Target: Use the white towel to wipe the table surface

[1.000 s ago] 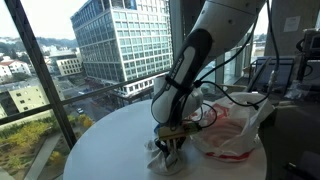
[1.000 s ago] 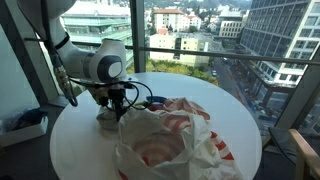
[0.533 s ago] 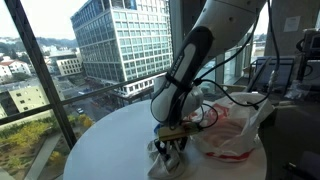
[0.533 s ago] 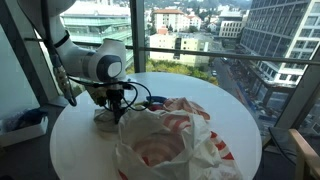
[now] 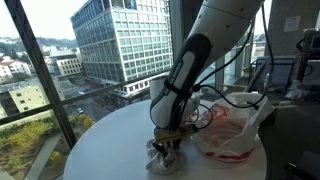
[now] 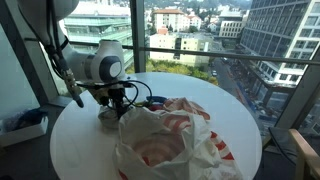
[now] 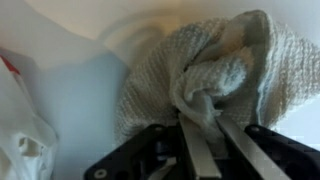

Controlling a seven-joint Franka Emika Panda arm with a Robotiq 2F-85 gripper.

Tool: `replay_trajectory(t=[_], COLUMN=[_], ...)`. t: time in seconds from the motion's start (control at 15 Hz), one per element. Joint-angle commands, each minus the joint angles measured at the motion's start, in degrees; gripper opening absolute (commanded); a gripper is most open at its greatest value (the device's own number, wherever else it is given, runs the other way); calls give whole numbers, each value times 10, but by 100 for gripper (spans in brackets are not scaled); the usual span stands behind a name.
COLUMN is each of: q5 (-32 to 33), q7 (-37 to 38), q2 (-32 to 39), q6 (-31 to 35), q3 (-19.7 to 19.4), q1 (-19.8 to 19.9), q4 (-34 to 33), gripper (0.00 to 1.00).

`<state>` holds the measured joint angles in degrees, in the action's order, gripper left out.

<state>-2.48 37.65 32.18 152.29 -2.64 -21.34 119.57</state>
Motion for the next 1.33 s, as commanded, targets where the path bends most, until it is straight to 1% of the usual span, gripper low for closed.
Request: replay_trajectory(t=[0.0,0.13,0.27,0.33,0.53,0.8,0.87,1.0,1.27], q5=[43,41,28,20,2,-11,-11,-9,0], q7=[72,106,128,134,159,208,217,215,185], q2=[75,105,130,139,176,231,246,273,281], q6=[15,-11,-52,-75,-106,-143,-160,-216,-297], q3=[-51,-67,-72,-69,-64,-70,-69,-56,-36], q1=[-25,-18,1,16,55,92,100,115,118], q4=[-82,-143,-204,-234,-325,-441,-470,-522,-531], gripper=[4,4,4,4,4,4,4,5,5])
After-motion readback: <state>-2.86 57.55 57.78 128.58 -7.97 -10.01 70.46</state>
